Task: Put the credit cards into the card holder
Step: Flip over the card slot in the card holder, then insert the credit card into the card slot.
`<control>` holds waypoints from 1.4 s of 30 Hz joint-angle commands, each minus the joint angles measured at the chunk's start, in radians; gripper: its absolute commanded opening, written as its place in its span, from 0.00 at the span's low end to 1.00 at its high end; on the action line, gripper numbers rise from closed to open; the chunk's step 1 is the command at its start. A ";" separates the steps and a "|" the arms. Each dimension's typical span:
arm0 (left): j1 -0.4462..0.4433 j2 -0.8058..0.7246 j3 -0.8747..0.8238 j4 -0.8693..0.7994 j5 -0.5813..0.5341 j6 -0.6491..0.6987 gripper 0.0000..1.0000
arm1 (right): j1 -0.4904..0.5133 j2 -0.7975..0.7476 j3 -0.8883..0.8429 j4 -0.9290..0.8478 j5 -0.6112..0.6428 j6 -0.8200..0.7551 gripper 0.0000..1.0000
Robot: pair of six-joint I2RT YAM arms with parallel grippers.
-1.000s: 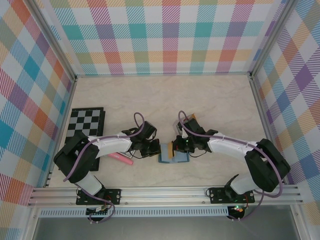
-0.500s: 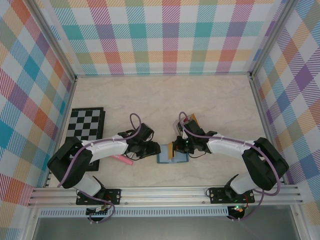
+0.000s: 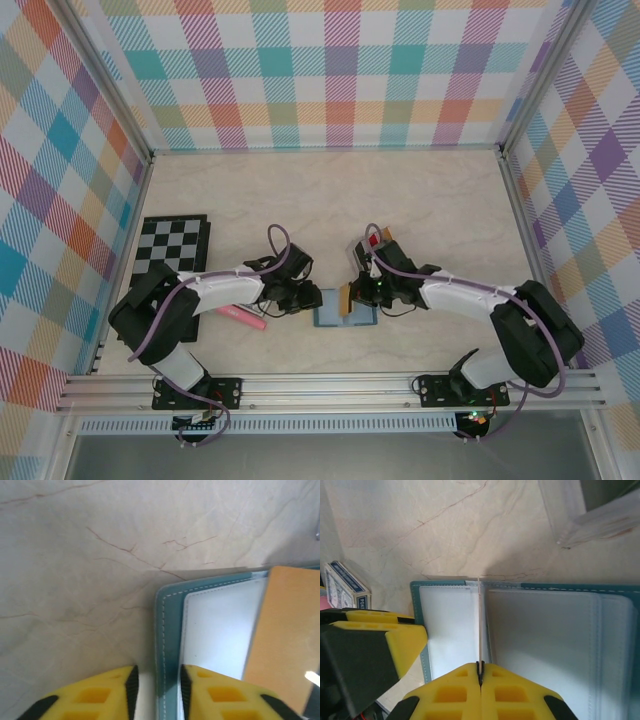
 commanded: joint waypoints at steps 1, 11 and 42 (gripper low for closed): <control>-0.008 0.048 0.007 0.011 0.014 0.017 0.25 | -0.021 -0.057 -0.029 -0.005 -0.021 -0.006 0.06; -0.014 0.069 0.015 0.009 0.028 0.029 0.22 | -0.028 0.005 -0.051 0.104 -0.123 -0.034 0.06; -0.031 0.118 0.045 -0.003 0.030 0.024 0.14 | 0.010 0.104 -0.106 0.217 -0.122 0.004 0.06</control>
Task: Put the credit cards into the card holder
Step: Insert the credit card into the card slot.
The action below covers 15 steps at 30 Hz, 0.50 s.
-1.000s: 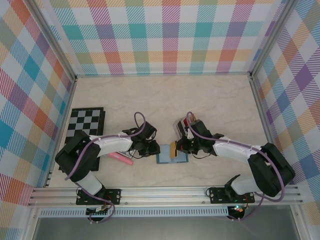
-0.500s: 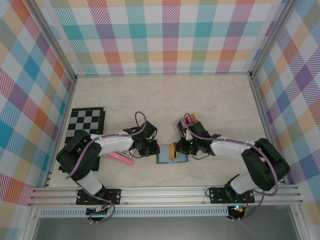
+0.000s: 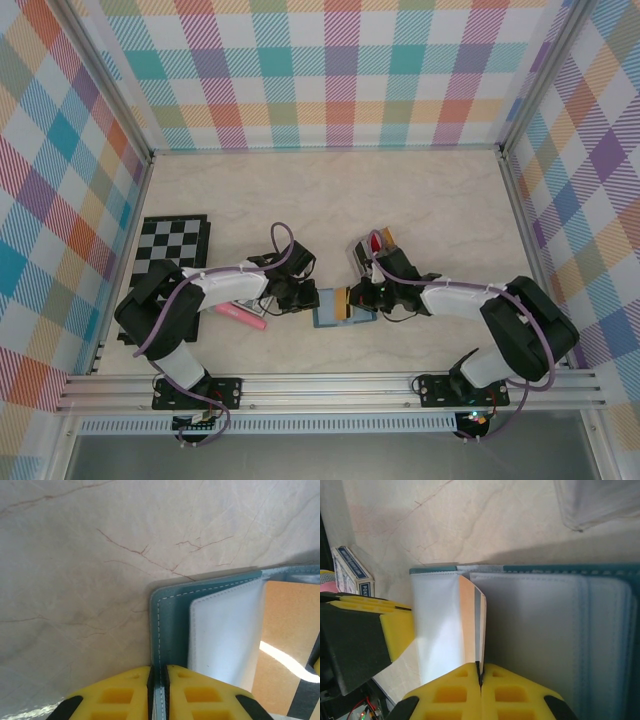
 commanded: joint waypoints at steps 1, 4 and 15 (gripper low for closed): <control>-0.031 0.077 -0.006 0.067 0.034 0.003 0.14 | 0.022 0.051 -0.005 0.015 -0.023 0.012 0.06; -0.031 0.073 -0.005 0.060 0.025 0.003 0.14 | 0.024 0.045 0.000 -0.010 -0.016 0.001 0.06; -0.033 0.070 -0.007 0.050 0.018 0.010 0.11 | 0.024 -0.028 0.028 -0.157 -0.015 -0.076 0.06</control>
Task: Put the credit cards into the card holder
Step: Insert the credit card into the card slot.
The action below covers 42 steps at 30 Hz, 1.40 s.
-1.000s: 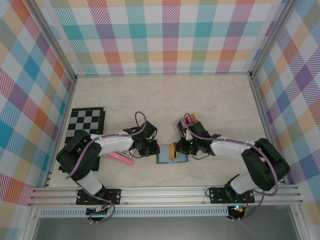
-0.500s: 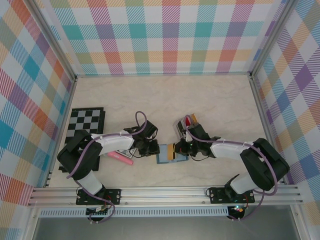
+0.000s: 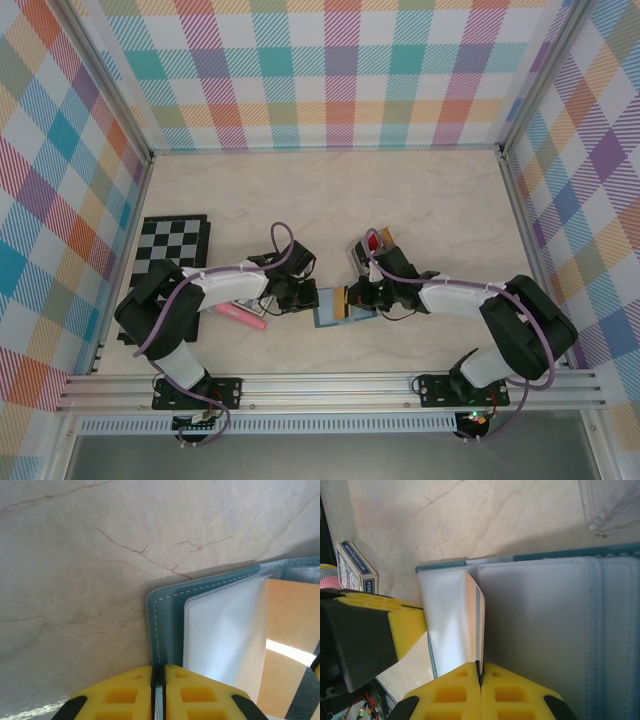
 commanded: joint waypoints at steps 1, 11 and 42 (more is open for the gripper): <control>-0.032 0.071 -0.010 0.056 0.020 0.012 0.10 | 0.016 -0.024 0.000 -0.120 -0.005 -0.039 0.06; -0.038 0.086 -0.005 0.068 0.044 0.028 0.09 | 0.017 -0.012 -0.047 -0.011 -0.038 0.030 0.07; -0.047 0.088 -0.002 0.058 0.039 0.041 0.07 | 0.025 0.080 0.086 -0.144 -0.004 -0.013 0.13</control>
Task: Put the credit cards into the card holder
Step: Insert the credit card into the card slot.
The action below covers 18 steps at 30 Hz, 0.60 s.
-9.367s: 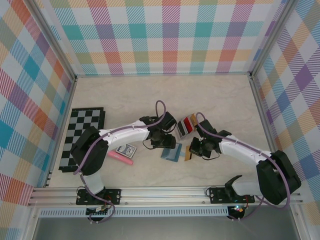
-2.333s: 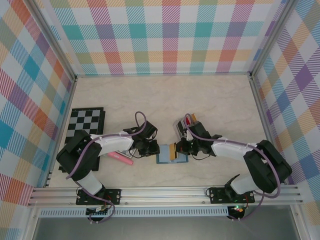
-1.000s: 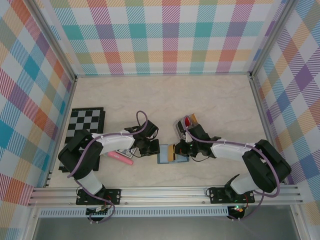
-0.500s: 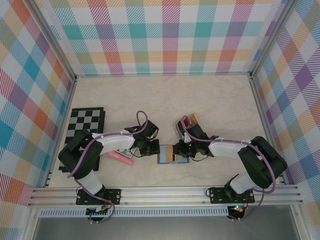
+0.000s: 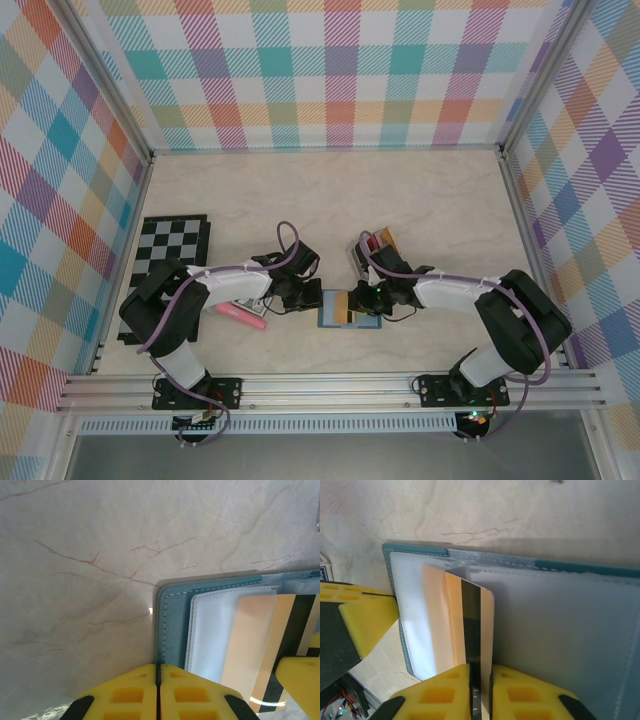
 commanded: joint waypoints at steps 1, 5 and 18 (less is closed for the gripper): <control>-0.033 0.064 -0.016 0.021 0.017 0.011 0.07 | 0.016 0.039 0.026 0.039 -0.048 0.001 0.13; -0.033 0.066 -0.015 0.021 0.015 0.009 0.07 | 0.032 0.050 0.055 0.021 -0.050 -0.009 0.18; -0.032 0.064 -0.015 0.016 0.014 0.011 0.07 | 0.032 0.053 0.089 -0.094 0.041 -0.019 0.23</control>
